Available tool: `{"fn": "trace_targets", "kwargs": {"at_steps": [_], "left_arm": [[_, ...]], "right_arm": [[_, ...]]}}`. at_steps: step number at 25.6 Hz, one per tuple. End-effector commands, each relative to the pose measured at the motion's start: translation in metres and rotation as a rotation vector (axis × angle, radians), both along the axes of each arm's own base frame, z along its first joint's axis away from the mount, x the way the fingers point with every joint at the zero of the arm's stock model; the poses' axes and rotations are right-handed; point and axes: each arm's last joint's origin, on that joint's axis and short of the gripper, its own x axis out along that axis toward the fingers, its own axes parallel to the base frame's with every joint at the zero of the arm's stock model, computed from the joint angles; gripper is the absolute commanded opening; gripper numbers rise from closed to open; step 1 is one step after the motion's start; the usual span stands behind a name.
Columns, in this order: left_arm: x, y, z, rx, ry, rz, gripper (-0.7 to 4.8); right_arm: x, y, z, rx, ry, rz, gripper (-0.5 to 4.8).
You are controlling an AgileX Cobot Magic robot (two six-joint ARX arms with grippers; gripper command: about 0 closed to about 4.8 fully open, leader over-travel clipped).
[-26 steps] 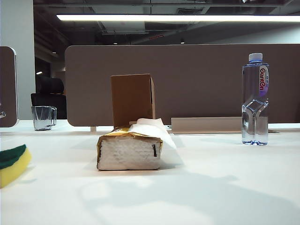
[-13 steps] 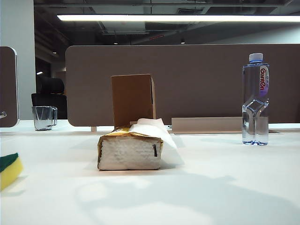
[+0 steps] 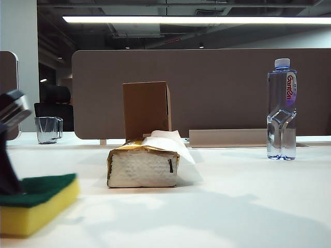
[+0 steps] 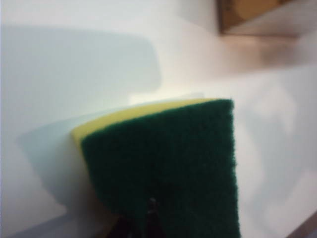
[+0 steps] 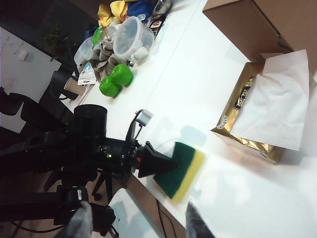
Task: Move the sponge from left to right to wipe the table, avoiding obstacles on the table, and finally reaching the bottle of mineral water.
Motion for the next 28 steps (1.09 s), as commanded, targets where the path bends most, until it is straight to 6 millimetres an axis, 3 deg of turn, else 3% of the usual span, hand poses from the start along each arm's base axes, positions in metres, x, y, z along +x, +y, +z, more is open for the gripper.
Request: {"fn": "trace_targets", "kwargs": {"at_steps": [1, 11, 16, 28], "left_arm": [[-0.002, -0.010, 0.001, 0.001, -0.018, -0.008, -0.06], [0.001, -0.040, -0.008, -0.042, -0.002, -0.034, -0.06], [0.005, -0.055, -0.015, -0.091, 0.015, -0.050, -0.06], [0.010, -0.072, -0.014, -0.155, -0.012, -0.050, -0.06]], "right_arm": [[-0.002, 0.000, 0.004, 0.006, -0.035, 0.008, 2.44], [-0.007, -0.001, 0.006, 0.024, -0.033, 0.045, 2.44], [-0.017, -0.001, 0.000, 0.014, 0.061, 0.071, 2.43], [-0.029, 0.002, -0.011, -0.037, 0.171, 0.127, 2.43]]}}
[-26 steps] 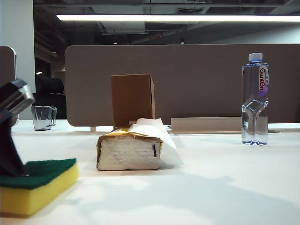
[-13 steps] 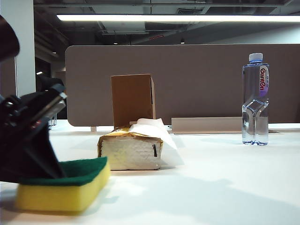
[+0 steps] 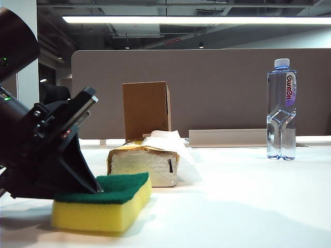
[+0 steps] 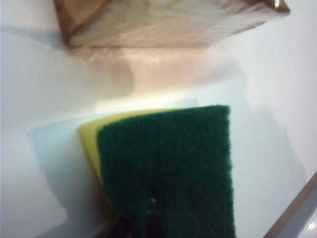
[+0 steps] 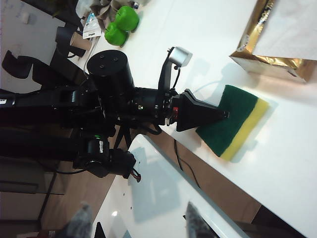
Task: Move the sponge from left to right to wipe the table, avoiding obstacles on the table, and finally reaching the bottle of mineral water.
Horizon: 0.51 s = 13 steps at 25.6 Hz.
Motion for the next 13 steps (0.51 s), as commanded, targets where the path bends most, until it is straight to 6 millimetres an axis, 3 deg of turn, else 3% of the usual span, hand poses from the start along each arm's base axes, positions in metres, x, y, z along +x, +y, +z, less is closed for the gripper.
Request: {"fn": "trace_targets", "kwargs": {"at_steps": [1, 7, 12, 13], "left_arm": [[0.003, -0.006, -0.001, 0.003, 0.006, -0.012, -0.06], [0.006, -0.027, 0.002, -0.001, 0.000, -0.076, -0.06], [0.006, -0.026, 0.001, 0.003, 0.004, -0.075, -0.04], [0.006, -0.026, 0.001, 0.003, 0.005, -0.075, 0.23]], "right_arm": [[-0.002, 0.000, 0.002, 0.003, -0.015, 0.007, 2.43], [-0.007, -0.002, 0.004, 0.007, -0.029, 0.007, 2.43], [-0.012, -0.003, 0.006, 0.006, -0.060, 0.014, 2.43], [-0.012, -0.003, 0.006, 0.006, -0.061, 0.014, 2.43]]}}
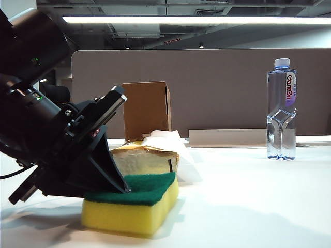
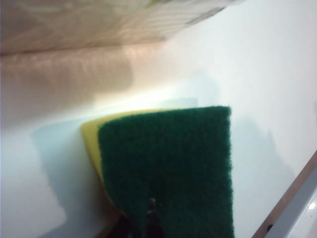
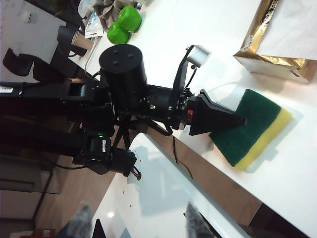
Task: Move the sponge from left to right to wipe the table, avoiding obstacles on the table, and finally reaching the bottle of mineral water.
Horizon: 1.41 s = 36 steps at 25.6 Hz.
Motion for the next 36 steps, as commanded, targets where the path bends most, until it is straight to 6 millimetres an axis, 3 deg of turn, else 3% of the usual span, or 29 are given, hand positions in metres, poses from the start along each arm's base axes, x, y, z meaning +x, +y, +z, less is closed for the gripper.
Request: {"fn": "trace_targets", "kwargs": {"at_steps": [1, 4, 12, 17, 25, 36], "left_arm": [[0.000, 0.001, 0.000, 0.004, 0.008, 0.003, 0.50], [0.000, 0.001, 0.000, 0.005, 0.009, 0.004, 1.26], [0.000, 0.001, 0.000, -0.003, 0.021, 0.011, 1.28], [0.001, 0.002, 0.000, -0.013, 0.040, 0.026, 2.20], [0.000, 0.005, 0.007, -0.020, 0.018, 0.039, 2.20], [0.002, 0.036, 0.024, 0.027, 0.016, 0.108, 2.20]], "right_arm": [[-0.002, -0.001, 0.003, 0.004, -0.028, 0.008, 2.43], [-0.003, -0.001, 0.003, 0.005, -0.032, 0.009, 2.43], [-0.003, -0.001, 0.003, 0.004, -0.032, 0.009, 2.43], [-0.003, -0.001, 0.003, 0.004, -0.032, 0.009, 2.43], [-0.004, -0.001, 0.003, 0.004, -0.030, 0.010, 2.43], [-0.005, -0.001, 0.002, 0.004, -0.022, 0.011, 2.43]]}}
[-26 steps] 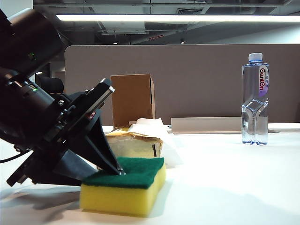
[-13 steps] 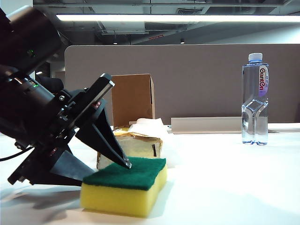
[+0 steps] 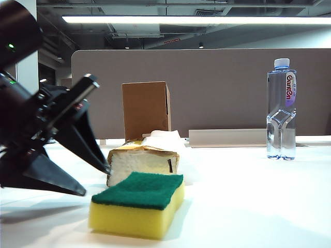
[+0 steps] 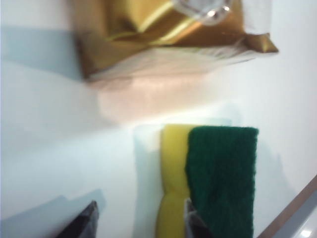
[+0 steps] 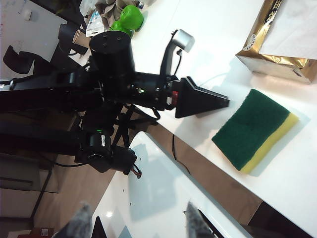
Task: Move the sponge from left to right to wipe the table, avoiding obstacles on the table, and finally reaching the bottle of mineral water.
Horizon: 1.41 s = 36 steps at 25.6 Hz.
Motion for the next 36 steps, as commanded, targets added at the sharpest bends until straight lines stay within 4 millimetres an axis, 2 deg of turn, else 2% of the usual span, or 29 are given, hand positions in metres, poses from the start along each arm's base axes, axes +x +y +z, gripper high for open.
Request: {"fn": "trace_targets", "kwargs": {"at_steps": [1, 6, 12, 15, 21, 30, 32, 36], "left_arm": [[-0.003, 0.006, 0.008, 0.012, -0.023, -0.010, 2.20], [-0.011, 0.012, 0.025, -0.002, -0.083, -0.024, 2.20], [-0.026, 0.021, 0.053, -0.064, -0.200, -0.025, 2.21], [-0.038, 0.028, 0.067, -0.094, -0.257, -0.025, 2.84], [-0.059, 0.040, 0.082, -0.102, -0.339, -0.048, 2.84], [-0.073, 0.051, 0.123, 0.036, -0.467, -0.089, 2.84], [-0.074, 0.056, 0.137, 0.100, -0.512, -0.061, 3.05], [-0.069, 0.072, 0.138, 0.136, -0.492, -0.002, 3.44]], "right_arm": [[-0.001, 0.000, 0.001, 0.003, -0.007, 0.008, 2.43], [-0.003, -0.001, -0.002, -0.014, 0.009, 0.018, 2.43], [-0.004, -0.001, -0.003, -0.020, 0.030, 0.020, 2.43], [-0.005, -0.001, -0.005, -0.026, 0.053, 0.020, 2.43], [-0.008, -0.002, -0.007, -0.042, 0.075, 0.028, 2.43], [-0.008, -0.002, -0.008, -0.045, 0.077, 0.026, 2.43], [-0.008, -0.002, -0.008, -0.049, 0.073, 0.025, 2.43], [-0.008, -0.002, -0.008, -0.055, 0.056, 0.030, 2.43]]}}
